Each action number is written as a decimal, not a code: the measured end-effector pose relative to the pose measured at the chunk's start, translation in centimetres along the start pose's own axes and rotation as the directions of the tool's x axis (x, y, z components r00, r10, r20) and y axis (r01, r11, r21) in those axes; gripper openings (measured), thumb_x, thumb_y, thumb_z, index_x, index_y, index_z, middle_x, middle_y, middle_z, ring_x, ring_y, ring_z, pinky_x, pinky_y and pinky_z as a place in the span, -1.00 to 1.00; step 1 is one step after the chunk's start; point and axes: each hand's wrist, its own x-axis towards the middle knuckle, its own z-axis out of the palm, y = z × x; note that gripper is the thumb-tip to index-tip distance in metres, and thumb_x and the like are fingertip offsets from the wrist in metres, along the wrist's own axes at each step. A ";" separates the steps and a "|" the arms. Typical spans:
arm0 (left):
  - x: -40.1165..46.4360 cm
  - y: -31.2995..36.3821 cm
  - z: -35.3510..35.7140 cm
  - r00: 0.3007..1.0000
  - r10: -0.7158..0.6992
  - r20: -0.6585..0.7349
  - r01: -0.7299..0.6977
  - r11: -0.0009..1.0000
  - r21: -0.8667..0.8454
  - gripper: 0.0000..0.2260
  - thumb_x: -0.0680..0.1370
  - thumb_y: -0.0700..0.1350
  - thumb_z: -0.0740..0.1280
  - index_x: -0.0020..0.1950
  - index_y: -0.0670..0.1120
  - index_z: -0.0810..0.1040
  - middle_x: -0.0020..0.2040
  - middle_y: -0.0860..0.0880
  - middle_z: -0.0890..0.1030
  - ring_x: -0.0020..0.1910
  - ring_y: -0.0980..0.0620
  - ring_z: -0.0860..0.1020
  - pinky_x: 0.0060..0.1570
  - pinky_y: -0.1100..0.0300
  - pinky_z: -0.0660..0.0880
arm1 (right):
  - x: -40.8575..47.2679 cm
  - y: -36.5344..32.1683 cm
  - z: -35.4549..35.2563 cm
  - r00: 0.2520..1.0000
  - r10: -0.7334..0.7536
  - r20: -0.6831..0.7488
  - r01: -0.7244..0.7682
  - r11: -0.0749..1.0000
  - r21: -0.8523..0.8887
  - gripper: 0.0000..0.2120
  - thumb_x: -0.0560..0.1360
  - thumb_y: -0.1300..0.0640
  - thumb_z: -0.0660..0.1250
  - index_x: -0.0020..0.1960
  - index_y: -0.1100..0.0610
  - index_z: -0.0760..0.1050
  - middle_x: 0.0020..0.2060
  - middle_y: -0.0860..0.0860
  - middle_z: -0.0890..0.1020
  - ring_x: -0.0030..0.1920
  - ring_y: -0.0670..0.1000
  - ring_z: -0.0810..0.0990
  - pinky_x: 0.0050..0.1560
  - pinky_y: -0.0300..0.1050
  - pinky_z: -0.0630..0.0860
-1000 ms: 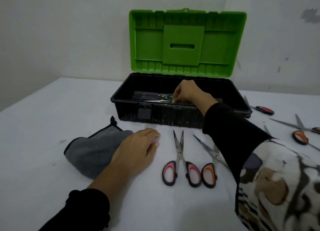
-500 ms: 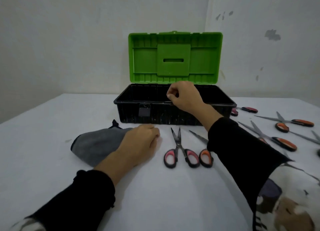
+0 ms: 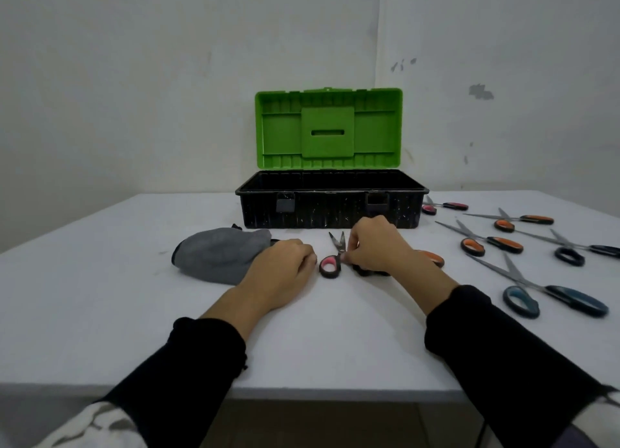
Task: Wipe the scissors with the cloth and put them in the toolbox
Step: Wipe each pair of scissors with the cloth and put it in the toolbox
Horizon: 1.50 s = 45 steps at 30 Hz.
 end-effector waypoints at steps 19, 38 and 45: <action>1.5 -1.0 -2.4 0.792 -0.482 -0.376 0.250 0.817 -0.520 -0.95 0.49 -0.16 0.37 -0.10 -0.13 0.61 -0.27 0.02 0.59 -0.29 0.20 0.52 -0.32 0.53 0.41 | 0.5 -3.6 -2.9 0.994 0.107 -0.033 0.033 0.007 0.999 -0.86 0.39 0.39 0.41 -0.07 0.30 0.53 -0.15 0.16 0.58 -0.16 0.04 0.62 -0.17 -0.25 0.64; -0.7 -5.6 -3.3 0.936 -0.217 -0.276 0.224 0.975 -0.008 -0.80 0.44 0.05 0.40 -0.13 -0.08 0.58 -0.25 0.05 0.52 -0.27 0.14 0.45 -0.25 0.28 0.35 | 3.3 -6.5 0.6 0.931 0.312 0.192 -0.099 -0.289 0.952 -0.81 0.36 0.44 0.42 -0.23 0.22 0.47 -0.29 0.10 0.56 -0.30 -0.02 0.57 -0.37 -0.31 0.59; -0.1 -5.3 -3.1 0.930 -0.268 -0.251 0.284 0.958 0.031 -0.94 0.43 -0.16 0.31 -0.22 -0.14 0.52 -0.23 -0.01 0.49 -0.13 -0.03 0.49 -0.23 0.20 0.33 | 2.8 -5.2 0.3 0.967 0.226 0.116 -0.129 0.046 0.991 -0.87 0.37 0.33 0.46 -0.22 0.17 0.54 -0.27 0.08 0.63 -0.27 -0.01 0.61 -0.24 -0.23 0.58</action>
